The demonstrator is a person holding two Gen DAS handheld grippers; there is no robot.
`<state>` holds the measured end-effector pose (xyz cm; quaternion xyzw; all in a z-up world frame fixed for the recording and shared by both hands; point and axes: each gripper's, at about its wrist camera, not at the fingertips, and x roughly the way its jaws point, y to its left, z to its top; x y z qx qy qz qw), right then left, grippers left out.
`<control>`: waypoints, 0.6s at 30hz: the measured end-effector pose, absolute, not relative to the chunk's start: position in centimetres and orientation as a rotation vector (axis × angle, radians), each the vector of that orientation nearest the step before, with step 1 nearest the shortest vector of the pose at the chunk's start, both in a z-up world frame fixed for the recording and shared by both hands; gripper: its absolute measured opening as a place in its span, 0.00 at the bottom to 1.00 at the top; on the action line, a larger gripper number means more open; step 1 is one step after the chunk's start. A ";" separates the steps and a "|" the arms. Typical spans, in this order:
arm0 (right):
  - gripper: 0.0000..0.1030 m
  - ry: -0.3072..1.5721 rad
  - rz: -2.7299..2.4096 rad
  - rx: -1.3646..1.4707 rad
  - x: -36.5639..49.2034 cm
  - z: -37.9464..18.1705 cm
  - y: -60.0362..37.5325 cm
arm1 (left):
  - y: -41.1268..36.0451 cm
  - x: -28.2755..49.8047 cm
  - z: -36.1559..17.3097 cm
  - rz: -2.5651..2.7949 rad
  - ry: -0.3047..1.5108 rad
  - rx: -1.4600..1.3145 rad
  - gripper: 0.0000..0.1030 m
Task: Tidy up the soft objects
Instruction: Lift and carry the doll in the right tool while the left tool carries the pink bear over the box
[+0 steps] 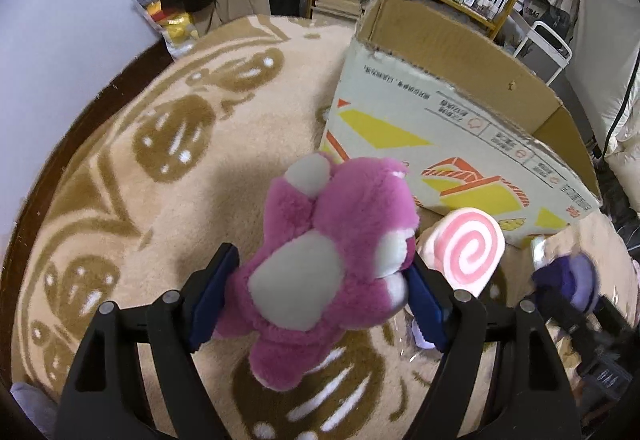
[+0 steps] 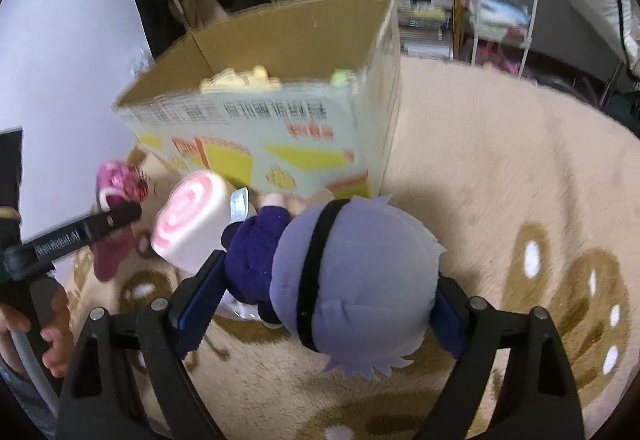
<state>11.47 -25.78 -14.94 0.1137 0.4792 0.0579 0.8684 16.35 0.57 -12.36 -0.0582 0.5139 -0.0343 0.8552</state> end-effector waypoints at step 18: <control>0.91 0.690 0.122 0.243 8.1 -6.3 -26.5 | 1.7 9.6 -2.1 -0.080 0.635 -0.075 0.77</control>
